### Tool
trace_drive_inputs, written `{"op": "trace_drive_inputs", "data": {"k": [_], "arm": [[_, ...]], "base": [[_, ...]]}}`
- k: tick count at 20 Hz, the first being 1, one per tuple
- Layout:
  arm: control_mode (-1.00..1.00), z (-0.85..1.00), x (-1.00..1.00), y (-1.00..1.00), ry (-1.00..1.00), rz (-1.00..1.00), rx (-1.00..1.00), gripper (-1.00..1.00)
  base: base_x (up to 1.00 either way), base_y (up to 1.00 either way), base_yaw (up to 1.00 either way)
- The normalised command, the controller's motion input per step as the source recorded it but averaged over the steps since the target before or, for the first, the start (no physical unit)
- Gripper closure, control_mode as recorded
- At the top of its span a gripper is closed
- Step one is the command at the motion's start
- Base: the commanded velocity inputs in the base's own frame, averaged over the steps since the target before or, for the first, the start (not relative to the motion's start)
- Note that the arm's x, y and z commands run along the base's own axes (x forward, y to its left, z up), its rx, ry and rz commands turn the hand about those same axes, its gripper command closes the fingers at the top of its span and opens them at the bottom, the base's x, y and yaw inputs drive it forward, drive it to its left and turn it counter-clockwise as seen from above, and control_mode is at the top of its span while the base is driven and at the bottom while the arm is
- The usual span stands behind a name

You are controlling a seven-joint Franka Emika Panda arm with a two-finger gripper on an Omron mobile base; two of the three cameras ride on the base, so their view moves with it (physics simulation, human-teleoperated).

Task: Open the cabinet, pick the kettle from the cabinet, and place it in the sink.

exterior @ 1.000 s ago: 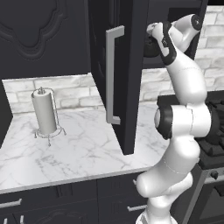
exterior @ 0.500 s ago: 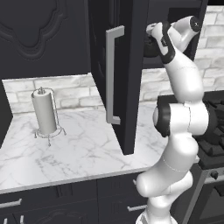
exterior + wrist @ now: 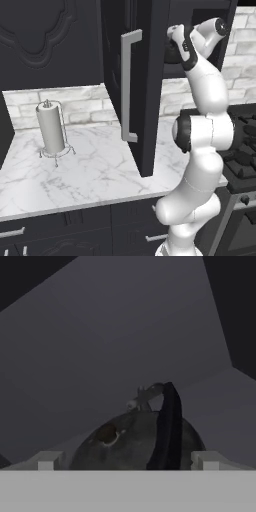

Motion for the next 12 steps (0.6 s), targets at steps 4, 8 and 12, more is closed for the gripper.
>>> {"op": "trace_drive_inputs", "data": {"k": [4,8,12], "arm": [[-1.0,0.0,0.18,-0.09,0.01,0.0,0.0,-1.0],[-1.0,-0.04,0.19,-0.08,0.03,0.0,0.0,-1.0],[-1.0,-0.08,0.19,-0.04,0.04,0.0,0.0,-1.0]], "base": [[0.0,0.0,0.0],[0.0,0.0,0.0],[0.0,0.0,0.0]]}}
